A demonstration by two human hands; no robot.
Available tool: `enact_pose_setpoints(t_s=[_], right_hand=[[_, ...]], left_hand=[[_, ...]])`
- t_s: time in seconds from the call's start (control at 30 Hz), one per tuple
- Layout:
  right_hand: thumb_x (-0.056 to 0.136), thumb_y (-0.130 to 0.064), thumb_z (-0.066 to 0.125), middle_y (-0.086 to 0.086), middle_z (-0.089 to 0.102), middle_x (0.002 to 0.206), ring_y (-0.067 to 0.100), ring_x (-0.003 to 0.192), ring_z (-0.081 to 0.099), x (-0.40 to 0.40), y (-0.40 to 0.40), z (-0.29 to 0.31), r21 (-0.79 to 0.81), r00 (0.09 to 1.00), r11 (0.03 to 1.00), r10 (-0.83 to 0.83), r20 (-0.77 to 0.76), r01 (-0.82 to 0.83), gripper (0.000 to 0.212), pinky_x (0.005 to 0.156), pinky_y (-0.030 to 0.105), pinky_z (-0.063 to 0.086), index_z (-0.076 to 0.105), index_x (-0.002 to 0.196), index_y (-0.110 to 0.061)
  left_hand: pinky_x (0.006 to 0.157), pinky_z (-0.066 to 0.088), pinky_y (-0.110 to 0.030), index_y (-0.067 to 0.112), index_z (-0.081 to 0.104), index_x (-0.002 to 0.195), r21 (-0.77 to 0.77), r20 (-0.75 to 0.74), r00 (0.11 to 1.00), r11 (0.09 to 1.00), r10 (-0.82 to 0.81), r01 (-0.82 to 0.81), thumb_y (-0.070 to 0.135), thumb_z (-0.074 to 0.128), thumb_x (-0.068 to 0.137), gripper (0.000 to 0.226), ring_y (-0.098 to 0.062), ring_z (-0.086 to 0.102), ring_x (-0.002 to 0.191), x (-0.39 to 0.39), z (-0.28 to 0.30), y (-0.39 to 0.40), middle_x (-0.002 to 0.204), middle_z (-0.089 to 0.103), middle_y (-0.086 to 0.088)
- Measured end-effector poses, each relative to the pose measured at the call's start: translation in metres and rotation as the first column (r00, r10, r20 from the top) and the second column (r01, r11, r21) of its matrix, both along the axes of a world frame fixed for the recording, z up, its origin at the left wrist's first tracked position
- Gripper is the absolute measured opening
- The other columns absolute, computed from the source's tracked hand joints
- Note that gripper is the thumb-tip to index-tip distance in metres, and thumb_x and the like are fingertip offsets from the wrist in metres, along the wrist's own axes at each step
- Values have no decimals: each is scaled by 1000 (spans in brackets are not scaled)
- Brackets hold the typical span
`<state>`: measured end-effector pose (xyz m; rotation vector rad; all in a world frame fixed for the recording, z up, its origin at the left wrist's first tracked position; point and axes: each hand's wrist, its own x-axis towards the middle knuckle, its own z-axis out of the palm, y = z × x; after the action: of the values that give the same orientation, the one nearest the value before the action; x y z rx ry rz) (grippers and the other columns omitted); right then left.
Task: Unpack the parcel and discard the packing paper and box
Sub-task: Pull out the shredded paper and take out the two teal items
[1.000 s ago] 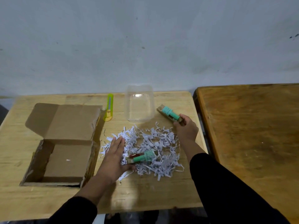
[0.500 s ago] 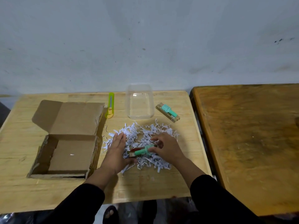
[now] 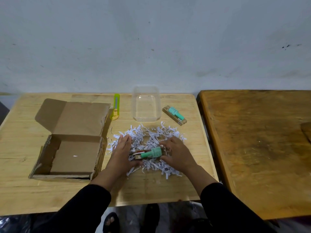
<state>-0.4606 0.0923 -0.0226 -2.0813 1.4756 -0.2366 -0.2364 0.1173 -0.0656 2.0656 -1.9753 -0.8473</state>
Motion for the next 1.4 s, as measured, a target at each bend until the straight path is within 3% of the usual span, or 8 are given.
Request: enact_pose_setpoints(t_s=[0.17,0.3,0.53,0.63,0.77,0.97,1.23,1.4], right_hand=[[74,-29,72,4,52,122,20,116,43,9,-4,-2,-17,998,999,50,-43,-51,51,97,34,38,59,122,-19],[79,-28,69,3,60,120,20,110,44,7,-7,3,-69,997,995,66,-28,-68,43,88,27,33,59,119,-17],[74,-21,75,7,67,109,21,100,52,-10,-18,31,-152,977,978,-118,179,146,43,82,28,41,64,115,-14],[79,-25,72,4,66,116,22,107,53,-17,-28,39,-162,963,959,-205,174,233,40,80,21,32,63,116,-16],[81,-26,70,4,61,115,18,107,54,-21,-37,42,-25,843,885,-433,319,464,45,87,28,45,59,122,-12],[82,-24,67,4,60,111,11,85,51,-21,-54,26,99,714,777,-614,337,621,44,62,18,41,57,123,-13],[81,-20,69,13,59,117,25,108,54,-16,-67,-1,57,720,745,-659,216,665,47,88,29,44,55,125,-10],[80,-16,70,15,55,117,26,108,53,-13,-82,-6,44,735,757,-644,212,651,46,89,27,41,56,123,-10]], left_hand=[[117,10,-46,9,7,148,-14,1,1000,1000,-2,2,54,75,63,117,-20,-10,145,0,0,2,158,1,-3],[117,10,-46,8,7,148,-23,0,1000,1000,-8,8,55,73,64,117,-21,-10,145,0,-1,2,158,1,-4],[118,11,-46,9,6,148,-27,-8,1000,1000,-6,5,57,72,64,117,-21,-10,145,0,1,1,158,0,-4],[118,11,-45,9,7,148,-17,17,1000,1000,-14,15,57,71,66,115,-22,-10,145,0,2,0,158,0,-5],[117,11,-45,11,5,148,-7,23,1000,1000,-4,5,57,71,67,115,-19,-12,144,0,1,0,158,-2,-2],[118,9,-43,13,5,148,-17,8,1000,1000,13,-13,56,72,66,115,-16,-12,144,0,-3,1,158,-2,-1],[117,4,-35,16,5,149,-43,-17,1000,999,20,-20,60,68,65,114,-10,-14,143,0,-1,5,158,-4,4],[116,1,-31,15,4,148,-40,-29,1000,999,10,-11,70,57,58,118,-9,-15,142,1,1,5,157,-6,5]])
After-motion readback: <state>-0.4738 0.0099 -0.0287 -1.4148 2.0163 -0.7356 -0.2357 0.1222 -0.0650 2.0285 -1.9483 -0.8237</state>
